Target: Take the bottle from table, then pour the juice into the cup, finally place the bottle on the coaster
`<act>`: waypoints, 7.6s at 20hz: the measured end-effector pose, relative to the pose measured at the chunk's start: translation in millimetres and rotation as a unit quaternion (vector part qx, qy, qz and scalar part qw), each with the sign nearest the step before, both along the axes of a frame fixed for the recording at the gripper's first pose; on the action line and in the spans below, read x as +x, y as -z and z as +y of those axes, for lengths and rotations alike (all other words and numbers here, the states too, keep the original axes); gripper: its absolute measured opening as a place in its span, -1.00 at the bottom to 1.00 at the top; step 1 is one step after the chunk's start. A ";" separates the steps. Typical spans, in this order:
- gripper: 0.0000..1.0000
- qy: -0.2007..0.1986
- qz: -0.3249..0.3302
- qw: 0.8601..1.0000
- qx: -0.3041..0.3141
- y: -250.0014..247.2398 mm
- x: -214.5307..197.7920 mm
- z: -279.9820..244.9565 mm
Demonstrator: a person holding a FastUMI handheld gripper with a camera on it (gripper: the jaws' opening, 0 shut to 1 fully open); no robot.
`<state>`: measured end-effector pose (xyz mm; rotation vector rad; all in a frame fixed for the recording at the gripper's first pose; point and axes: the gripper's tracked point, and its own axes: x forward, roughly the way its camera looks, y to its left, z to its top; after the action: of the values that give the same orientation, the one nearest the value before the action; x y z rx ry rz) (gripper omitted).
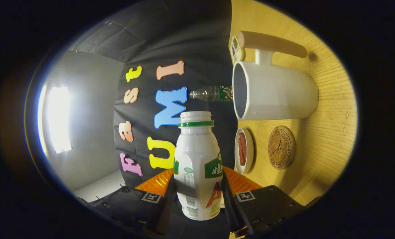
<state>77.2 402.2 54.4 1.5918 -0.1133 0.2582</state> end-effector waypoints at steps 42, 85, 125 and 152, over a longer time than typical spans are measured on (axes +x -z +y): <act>0.32 -0.006 -0.033 0.994 0.101 -10.3 -2.0 1.7; 0.32 0.004 -0.053 0.986 0.156 -29.9 -6.3 -12.5; 0.32 0.005 -0.046 0.985 0.168 -22.1 -2.1 -24.6; 0.33 0.053 -0.010 0.981 -0.184 -20.1 0.8 -32.6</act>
<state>78.0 369.6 74.5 1.2120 -0.1548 0.1990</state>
